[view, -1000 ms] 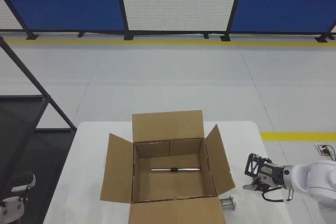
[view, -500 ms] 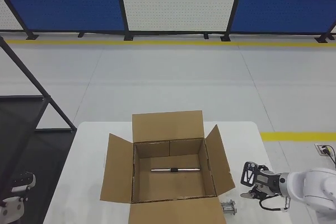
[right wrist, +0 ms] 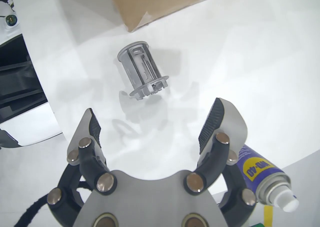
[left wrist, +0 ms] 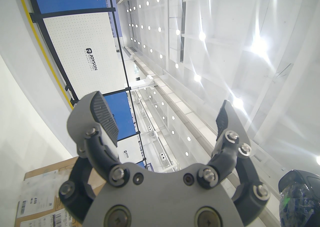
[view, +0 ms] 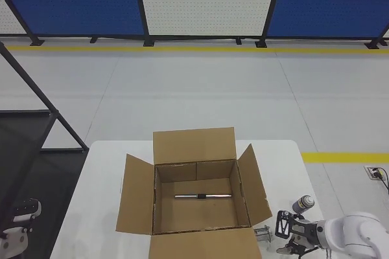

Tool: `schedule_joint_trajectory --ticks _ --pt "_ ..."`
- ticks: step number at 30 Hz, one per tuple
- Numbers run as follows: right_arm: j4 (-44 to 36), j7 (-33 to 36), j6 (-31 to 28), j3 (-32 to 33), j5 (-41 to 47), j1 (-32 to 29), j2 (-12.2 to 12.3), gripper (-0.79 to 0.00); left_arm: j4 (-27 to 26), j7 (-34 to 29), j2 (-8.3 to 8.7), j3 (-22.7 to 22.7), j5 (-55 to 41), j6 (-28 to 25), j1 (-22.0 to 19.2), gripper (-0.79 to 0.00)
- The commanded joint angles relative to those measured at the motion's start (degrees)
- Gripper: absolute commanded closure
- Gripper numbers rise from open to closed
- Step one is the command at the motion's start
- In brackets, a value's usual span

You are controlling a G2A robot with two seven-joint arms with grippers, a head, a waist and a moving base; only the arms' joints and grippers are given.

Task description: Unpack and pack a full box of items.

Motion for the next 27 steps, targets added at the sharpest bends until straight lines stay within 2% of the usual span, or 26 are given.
schedule_joint_trajectory --ticks 1,12,27 --pt "0.99 -0.47 0.68 -1.12 0.02 0.94 -0.21 -0.785 0.0 0.0 0.0 0.0 0.0 0.0 0.0 -0.785" --pt "4.68 -2.05 -0.82 -8.75 -1.95 7.71 -1.73 -0.785 0.0 0.0 0.0 0.0 0.0 0.0 0.0 -0.785" --pt "9.35 -3.82 -4.06 -13.79 -2.38 13.37 -2.75 -0.785 0.0 0.0 0.0 0.0 0.0 0.0 0.0 -0.785"
